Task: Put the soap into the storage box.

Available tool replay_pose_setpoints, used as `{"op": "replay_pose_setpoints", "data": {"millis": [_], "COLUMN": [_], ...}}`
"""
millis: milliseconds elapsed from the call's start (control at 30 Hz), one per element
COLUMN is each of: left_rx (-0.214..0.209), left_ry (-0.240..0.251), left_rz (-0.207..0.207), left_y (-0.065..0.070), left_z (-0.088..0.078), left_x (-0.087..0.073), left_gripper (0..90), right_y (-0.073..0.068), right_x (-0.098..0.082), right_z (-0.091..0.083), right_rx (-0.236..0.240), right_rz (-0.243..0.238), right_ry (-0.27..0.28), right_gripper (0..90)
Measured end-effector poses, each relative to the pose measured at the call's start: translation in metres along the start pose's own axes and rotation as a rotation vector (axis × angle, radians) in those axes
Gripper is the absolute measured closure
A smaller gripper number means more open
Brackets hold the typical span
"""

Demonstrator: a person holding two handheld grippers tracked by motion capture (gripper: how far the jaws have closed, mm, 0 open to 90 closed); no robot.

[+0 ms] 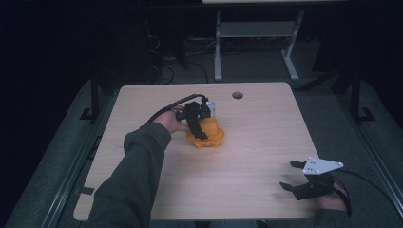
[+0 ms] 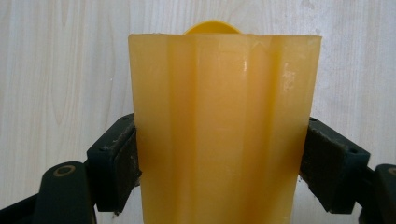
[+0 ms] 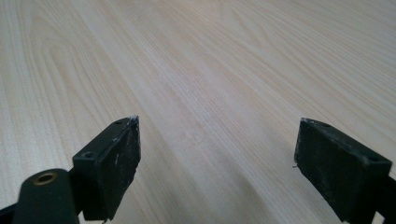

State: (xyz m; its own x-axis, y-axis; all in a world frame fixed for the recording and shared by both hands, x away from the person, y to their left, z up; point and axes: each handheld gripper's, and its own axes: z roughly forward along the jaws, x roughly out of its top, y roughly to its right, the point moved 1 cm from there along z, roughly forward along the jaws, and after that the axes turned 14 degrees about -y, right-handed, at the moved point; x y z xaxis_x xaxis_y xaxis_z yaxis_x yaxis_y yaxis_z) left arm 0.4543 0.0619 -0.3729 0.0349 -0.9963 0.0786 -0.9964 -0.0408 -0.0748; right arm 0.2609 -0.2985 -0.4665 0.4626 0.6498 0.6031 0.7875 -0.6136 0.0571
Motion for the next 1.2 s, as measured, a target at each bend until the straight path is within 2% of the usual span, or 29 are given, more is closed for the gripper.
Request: {"op": "replay_pose_setpoints", "data": {"millis": [200,367,433,667,967,1200], "left_rx": [0.008,-0.014,-0.013,-0.008,-0.027,-0.031], "left_ry": [-0.013,-0.019,-0.024,-0.076,-0.118,-0.111], "left_rz": [0.019,0.035,0.025,0.053,0.071,0.06], "left_y": [0.0,0.0,0.0,-0.001,0.0,-0.002], "left_z": [-0.001,0.002,0.003,0.007,0.016,0.017], "left_x": [0.007,0.01,0.011,0.02,0.03,0.029], "left_gripper": [21.3,21.2,21.2,21.1,21.0,20.7], "right_y": [0.0,0.0,0.0,0.0,0.0,0.0], "right_x": [0.0,0.001,0.001,0.001,0.0,0.001], "right_z": [0.0,0.0,0.001,0.0,0.0,0.0], "right_rx": [-0.002,-0.004,0.0,-0.005,0.001,0.003], "right_rz": [-0.004,-0.008,-0.007,-0.011,-0.002,-0.009], "right_ry": [0.0,0.0,0.001,0.001,0.006,0.005], "right_gripper": [14.0,14.0,14.0,14.0,14.0,14.0]}}
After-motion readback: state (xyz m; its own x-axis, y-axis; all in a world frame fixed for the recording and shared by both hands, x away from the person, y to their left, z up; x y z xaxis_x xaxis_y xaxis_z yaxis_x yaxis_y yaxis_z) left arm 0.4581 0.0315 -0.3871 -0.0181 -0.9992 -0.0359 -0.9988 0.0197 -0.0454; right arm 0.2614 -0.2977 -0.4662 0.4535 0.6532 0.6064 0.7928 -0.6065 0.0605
